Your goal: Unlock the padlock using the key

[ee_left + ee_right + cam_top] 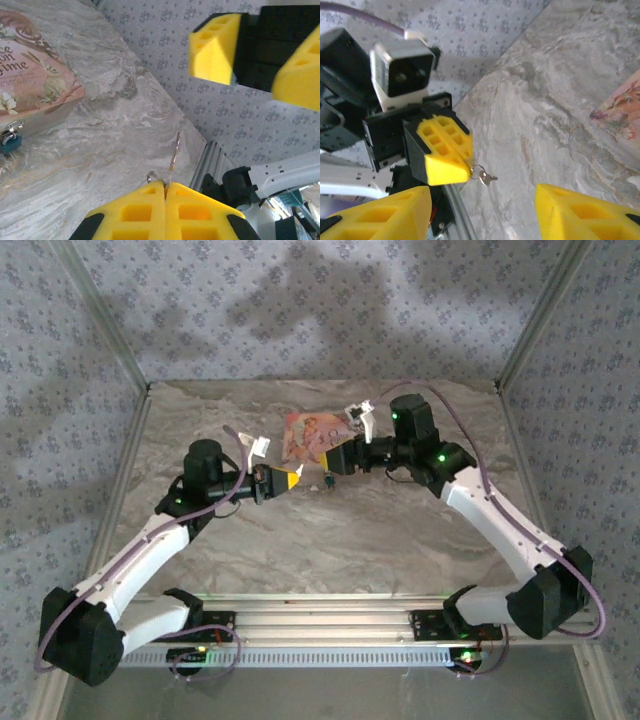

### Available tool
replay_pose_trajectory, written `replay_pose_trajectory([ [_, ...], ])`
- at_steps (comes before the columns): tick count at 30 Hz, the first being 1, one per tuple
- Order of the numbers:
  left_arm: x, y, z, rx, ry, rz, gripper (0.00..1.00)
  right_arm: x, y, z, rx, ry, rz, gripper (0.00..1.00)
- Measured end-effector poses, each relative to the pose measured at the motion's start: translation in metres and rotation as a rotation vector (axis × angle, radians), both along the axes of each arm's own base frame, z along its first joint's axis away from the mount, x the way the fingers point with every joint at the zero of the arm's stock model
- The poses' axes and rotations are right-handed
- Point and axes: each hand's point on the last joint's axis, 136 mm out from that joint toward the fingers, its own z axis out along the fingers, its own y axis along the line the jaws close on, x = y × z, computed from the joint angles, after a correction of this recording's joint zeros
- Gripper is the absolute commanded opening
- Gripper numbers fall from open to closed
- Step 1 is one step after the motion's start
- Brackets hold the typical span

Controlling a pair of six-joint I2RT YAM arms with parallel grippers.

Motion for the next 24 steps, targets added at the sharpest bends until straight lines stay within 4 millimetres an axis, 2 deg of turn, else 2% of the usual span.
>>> replay_pose_trajectory([
  [6, -0.002, -0.016, 0.0, -0.053, 0.058, -0.027, 0.0, -0.002, 0.024, -0.008, 0.045, 0.037, -0.015, 0.57],
  [10, -0.003, -0.02, 0.006, -0.082, 0.066, -0.038, 0.0, 0.007, 0.034, -0.013, 0.073, 0.073, -0.022, 0.42],
  [11, -0.004, -0.021, 0.009, -0.089, 0.063, -0.04, 0.0, 0.008, 0.035, -0.013, 0.083, 0.079, -0.023, 0.38],
  [14, -0.003, -0.022, 0.013, -0.106, 0.061, -0.04, 0.0, 0.009, 0.038, -0.012, 0.108, 0.092, -0.021, 0.32],
  [20, -0.003, -0.022, 0.018, -0.117, 0.049, -0.039, 0.0, 0.008, 0.04, -0.007, 0.139, 0.091, -0.006, 0.31],
  [24, -0.003, -0.021, 0.019, -0.119, 0.043, -0.031, 0.0, 0.005, 0.04, -0.011, 0.143, 0.119, -0.003, 0.23],
])
